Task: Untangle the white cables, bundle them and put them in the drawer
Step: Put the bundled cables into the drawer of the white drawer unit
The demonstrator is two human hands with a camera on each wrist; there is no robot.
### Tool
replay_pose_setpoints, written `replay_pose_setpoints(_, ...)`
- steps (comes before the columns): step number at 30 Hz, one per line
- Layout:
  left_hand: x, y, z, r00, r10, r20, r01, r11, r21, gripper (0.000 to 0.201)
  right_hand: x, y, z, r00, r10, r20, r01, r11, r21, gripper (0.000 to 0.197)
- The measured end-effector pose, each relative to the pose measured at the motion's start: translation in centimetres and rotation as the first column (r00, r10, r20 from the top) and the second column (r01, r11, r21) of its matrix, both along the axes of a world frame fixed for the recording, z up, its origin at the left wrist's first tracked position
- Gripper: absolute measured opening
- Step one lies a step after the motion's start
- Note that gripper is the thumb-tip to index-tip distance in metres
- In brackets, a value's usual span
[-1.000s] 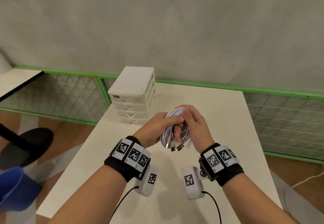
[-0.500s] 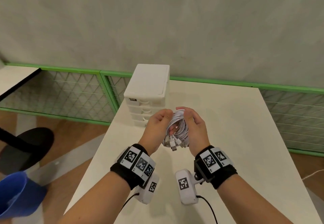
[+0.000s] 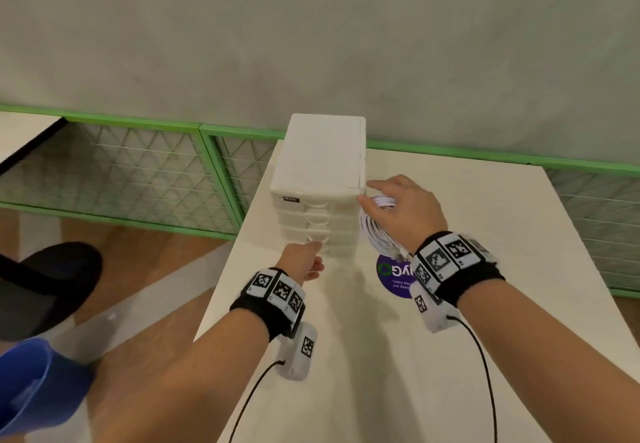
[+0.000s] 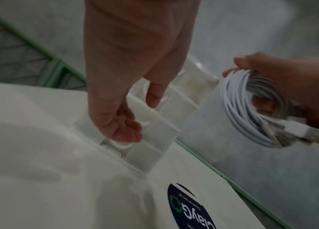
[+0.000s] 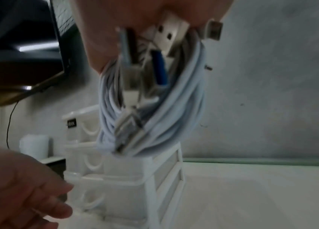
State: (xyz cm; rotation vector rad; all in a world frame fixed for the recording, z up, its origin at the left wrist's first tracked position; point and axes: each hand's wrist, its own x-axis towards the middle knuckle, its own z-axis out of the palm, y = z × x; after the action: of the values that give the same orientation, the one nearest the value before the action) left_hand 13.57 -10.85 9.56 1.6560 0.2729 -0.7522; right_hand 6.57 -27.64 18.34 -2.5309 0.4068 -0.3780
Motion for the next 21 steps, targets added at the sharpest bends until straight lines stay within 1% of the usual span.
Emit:
replay_pose_setpoints(1,0.5,0.0,-0.6,0.998,0.010,-0.057,-0.010,1.000,-0.004,0.015,0.5,0.0,-0.1,0.998,0.023,-0.054,-0.027,0.998,-0.064,0.041)
replay_pose_setpoints(3,1.2,0.0,-1.1,0.994,0.029,-0.102,-0.030,0.999,-0.016,0.013,1.3,0.2,-0.2,0.991,0.063,-0.120,-0.081,0.986,-0.147,0.046)
replay_pose_setpoints(5,1.6,-0.4,-1.3,0.991,0.055,-0.123,-0.060,0.998,-0.038,0.016,1.8,0.3,-0.2,0.984,0.096,-0.147,-0.121,0.978,-0.171,0.048)
replay_pose_setpoints(8,2.0,-0.9,-1.4,0.988,0.081,-0.133,-0.094,0.992,-0.090,0.016,2.2,0.5,-0.3,0.978,0.109,-0.180,-0.142,0.974,-0.179,0.048)
replay_pose_setpoints(13,2.0,-1.5,-1.6,0.985,0.117,-0.127,-0.127,0.989,-0.074,0.023,2.2,1.0,-0.8,0.990,0.071,-0.118,-0.090,0.981,-0.171,0.044)
replay_pose_setpoints(15,1.7,-1.4,-1.8,0.984,0.111,-0.138,-0.117,0.992,-0.038,0.027,2.2,1.1,-0.7,0.990,0.058,-0.126,-0.078,0.983,-0.165,0.043)
replay_pose_setpoints(18,0.5,-0.7,-2.0,0.989,0.088,-0.121,-0.088,0.996,0.006,0.024,2.3,1.4,-0.5,0.988,0.039,-0.152,-0.067,0.981,-0.181,0.043)
replay_pose_setpoints(21,-1.5,0.7,-2.2,0.989,0.102,-0.103,-0.106,0.994,-0.037,0.024,2.4,2.0,-0.5,0.988,0.007,-0.153,-0.042,0.973,-0.226,0.043)
